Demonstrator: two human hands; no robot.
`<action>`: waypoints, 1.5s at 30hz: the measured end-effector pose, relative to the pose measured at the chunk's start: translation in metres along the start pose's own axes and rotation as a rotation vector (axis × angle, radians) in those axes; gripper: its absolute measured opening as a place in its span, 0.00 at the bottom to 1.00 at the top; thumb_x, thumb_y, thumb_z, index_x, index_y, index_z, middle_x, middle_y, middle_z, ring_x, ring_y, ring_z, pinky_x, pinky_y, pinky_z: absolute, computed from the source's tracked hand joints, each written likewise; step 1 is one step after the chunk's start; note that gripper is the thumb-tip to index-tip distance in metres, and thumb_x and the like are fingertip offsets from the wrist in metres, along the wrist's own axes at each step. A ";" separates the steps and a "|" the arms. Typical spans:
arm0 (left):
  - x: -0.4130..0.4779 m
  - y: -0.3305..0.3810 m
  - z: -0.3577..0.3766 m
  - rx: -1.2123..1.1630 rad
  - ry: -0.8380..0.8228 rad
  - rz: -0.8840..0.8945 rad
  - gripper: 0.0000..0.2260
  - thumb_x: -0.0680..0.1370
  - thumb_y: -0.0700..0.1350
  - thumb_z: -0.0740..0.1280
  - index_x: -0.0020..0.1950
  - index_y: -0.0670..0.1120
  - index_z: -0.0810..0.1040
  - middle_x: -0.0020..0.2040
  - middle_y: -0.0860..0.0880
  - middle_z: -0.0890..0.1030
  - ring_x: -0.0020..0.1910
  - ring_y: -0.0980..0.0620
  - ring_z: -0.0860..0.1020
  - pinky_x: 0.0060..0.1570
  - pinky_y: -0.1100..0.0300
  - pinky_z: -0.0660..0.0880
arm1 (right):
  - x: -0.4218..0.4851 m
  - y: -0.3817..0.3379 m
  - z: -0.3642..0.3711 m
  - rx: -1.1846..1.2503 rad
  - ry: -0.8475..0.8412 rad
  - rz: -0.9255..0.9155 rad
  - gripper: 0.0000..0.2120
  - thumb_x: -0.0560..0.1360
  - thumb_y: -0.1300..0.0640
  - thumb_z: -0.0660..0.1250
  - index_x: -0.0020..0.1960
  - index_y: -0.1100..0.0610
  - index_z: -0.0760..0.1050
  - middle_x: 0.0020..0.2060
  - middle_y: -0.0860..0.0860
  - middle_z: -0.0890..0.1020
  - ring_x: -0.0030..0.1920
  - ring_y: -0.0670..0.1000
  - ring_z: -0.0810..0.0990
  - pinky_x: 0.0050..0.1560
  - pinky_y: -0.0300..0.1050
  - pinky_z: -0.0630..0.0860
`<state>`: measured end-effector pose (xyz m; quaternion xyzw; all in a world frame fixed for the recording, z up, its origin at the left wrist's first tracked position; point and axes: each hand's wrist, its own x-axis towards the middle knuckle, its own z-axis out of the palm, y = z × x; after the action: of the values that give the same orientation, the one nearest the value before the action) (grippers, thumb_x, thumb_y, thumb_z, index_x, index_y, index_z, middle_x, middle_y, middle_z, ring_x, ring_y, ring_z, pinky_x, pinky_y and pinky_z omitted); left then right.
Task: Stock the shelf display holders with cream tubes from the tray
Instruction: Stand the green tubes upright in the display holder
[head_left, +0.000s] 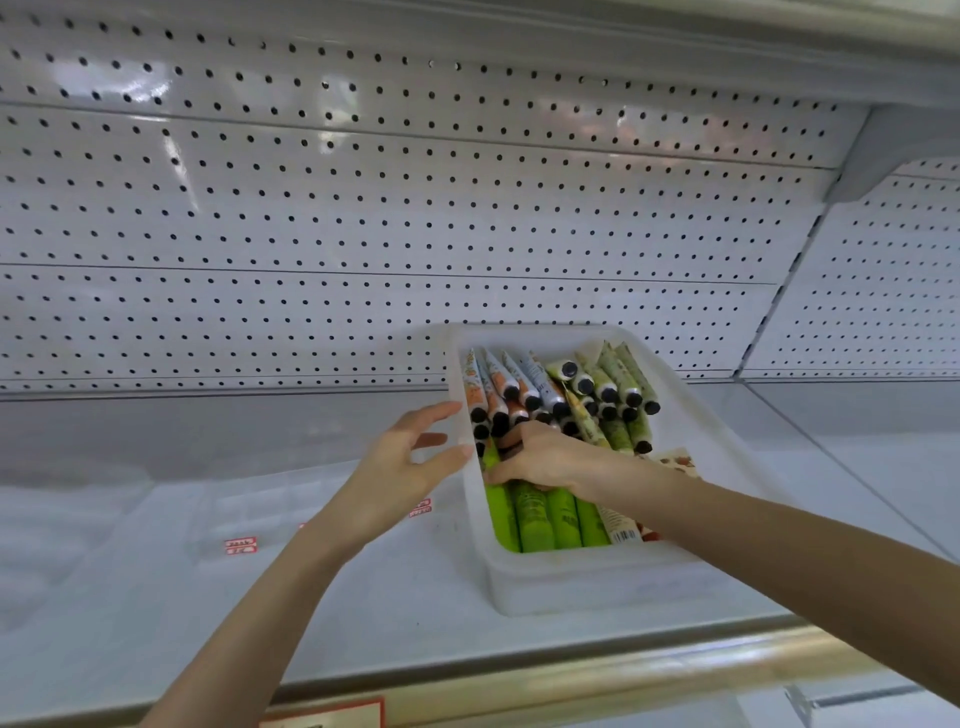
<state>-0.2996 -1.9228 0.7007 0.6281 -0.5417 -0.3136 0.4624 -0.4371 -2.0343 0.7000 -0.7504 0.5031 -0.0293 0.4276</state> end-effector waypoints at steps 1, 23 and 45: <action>0.000 0.000 0.001 0.001 -0.001 -0.002 0.18 0.76 0.49 0.66 0.66 0.57 0.69 0.65 0.58 0.70 0.59 0.62 0.72 0.38 0.79 0.69 | 0.000 -0.001 0.001 -0.014 -0.001 -0.011 0.26 0.71 0.55 0.72 0.65 0.63 0.69 0.59 0.56 0.77 0.57 0.53 0.76 0.52 0.43 0.75; 0.005 0.001 -0.004 -0.013 -0.024 0.021 0.19 0.75 0.49 0.68 0.65 0.57 0.70 0.66 0.58 0.69 0.61 0.61 0.70 0.46 0.75 0.66 | -0.050 -0.005 -0.020 0.474 0.051 -0.249 0.13 0.71 0.61 0.72 0.53 0.56 0.76 0.52 0.55 0.81 0.54 0.51 0.81 0.51 0.49 0.81; -0.019 0.052 -0.003 -0.342 -0.113 0.295 0.12 0.68 0.46 0.70 0.50 0.47 0.79 0.47 0.54 0.83 0.47 0.57 0.81 0.49 0.67 0.75 | -0.111 -0.050 -0.046 0.666 0.178 -0.780 0.08 0.67 0.56 0.69 0.46 0.53 0.76 0.47 0.50 0.82 0.49 0.50 0.83 0.44 0.45 0.81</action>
<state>-0.3214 -1.9033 0.7476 0.4362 -0.5916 -0.3644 0.5717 -0.4771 -1.9693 0.8049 -0.7000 0.1839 -0.4086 0.5561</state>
